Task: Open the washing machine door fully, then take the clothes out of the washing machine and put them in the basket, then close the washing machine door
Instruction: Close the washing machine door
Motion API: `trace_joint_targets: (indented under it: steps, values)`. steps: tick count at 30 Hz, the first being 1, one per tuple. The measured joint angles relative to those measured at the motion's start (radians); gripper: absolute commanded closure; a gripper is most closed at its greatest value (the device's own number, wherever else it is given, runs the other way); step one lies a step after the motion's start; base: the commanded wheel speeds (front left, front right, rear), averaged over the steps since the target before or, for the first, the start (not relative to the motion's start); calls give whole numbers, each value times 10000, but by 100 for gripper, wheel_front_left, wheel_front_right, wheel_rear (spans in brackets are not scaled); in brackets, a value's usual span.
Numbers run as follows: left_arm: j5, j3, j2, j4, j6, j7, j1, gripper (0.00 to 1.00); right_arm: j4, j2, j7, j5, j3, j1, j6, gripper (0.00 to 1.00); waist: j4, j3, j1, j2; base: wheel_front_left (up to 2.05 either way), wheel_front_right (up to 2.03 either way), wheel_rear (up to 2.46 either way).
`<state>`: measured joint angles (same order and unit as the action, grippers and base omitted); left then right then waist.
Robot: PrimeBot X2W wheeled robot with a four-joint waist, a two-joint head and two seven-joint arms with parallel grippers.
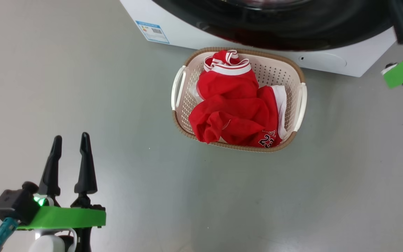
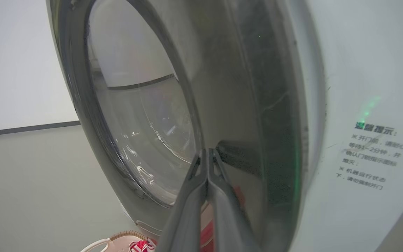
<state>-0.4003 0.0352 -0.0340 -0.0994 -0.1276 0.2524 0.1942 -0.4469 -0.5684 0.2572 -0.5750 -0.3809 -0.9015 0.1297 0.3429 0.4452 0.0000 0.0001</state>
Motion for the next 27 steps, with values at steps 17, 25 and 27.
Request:
trace_joint_targets:
  steps: [17,25,27]
  values:
    - [-79,38,38,-17,0,0,215,0,-974,-178,0,29,148,-1368,86,100,149,287,0,0,0,0,0]
    - [-77,23,38,-54,0,0,215,0,-978,-48,2,107,372,-1242,81,100,41,104,0,0,0,0,0]
    - [-77,17,38,-71,0,0,215,0,-1020,-21,2,107,391,-1211,81,100,19,62,0,0,0,0,0]
